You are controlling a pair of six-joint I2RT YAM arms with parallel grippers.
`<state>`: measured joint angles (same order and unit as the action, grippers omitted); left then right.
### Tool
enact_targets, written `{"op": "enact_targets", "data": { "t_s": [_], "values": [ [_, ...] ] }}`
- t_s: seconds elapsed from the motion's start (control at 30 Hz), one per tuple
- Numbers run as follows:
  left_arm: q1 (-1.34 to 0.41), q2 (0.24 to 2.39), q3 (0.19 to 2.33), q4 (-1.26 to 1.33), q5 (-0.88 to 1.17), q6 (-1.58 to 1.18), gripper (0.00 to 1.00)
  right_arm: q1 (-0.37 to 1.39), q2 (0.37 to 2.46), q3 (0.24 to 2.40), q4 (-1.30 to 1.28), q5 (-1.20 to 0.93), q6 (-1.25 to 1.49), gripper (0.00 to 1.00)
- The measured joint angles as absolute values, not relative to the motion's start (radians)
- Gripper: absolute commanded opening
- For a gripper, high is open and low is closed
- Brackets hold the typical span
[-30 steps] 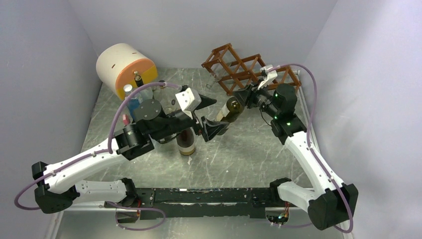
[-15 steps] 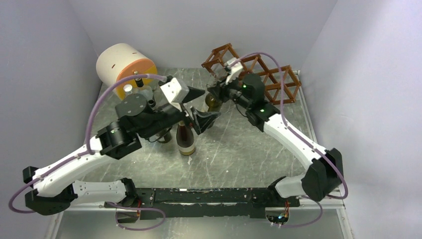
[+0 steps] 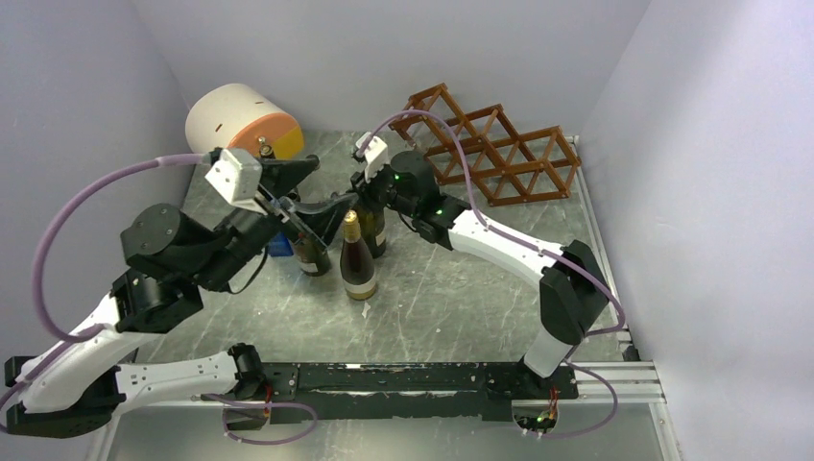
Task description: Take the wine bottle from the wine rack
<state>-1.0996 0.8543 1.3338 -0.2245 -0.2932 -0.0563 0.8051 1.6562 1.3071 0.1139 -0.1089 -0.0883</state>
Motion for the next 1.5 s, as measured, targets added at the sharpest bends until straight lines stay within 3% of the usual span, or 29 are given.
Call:
{"op": "enact_targets", "data": {
  "t_s": [0.07,0.13,0.23,0.33,0.47,0.6,1.0,1.23,1.5],
  "values": [
    [-1.1,0.837,1.334,-0.229,-0.306,-0.056,0.93,0.813,1.671,1.311,0.127,-0.104,-0.098,0.02],
    [-1.1,0.829,1.334,-0.232,-0.315,-0.056,0.93,0.818,1.671,1.311,0.131,-0.096,-0.112,0.12],
    [-1.1,0.828,1.331,-0.237,-0.321,-0.056,0.93,0.823,1.671,1.311,0.137,-0.089,-0.118,0.42],
    [-1.1,0.831,1.326,-0.243,-0.322,-0.056,0.93,0.826,1.67,1.311,0.15,-0.085,-0.11,0.64],
    [-1.1,0.837,1.326,-0.25,-0.322,-0.056,0.93,0.826,1.646,1.311,0.184,-0.065,-0.083,0.78],
    [-1.1,0.84,1.326,-0.258,-0.322,-0.057,0.93,0.826,1.609,1.313,0.181,-0.033,-0.046,0.86],
    [-1.1,0.845,1.326,-0.274,-0.322,-0.068,0.93,0.765,1.384,1.364,-0.018,0.159,0.114,0.9],
    [-1.1,0.846,1.326,-0.274,-0.321,-0.068,0.93,0.457,1.263,1.237,-0.075,0.146,0.273,0.78],
    [-1.1,0.853,1.325,-0.274,-0.312,-0.076,0.93,0.273,1.42,1.106,-0.088,0.072,0.319,0.67]
  ]
}}
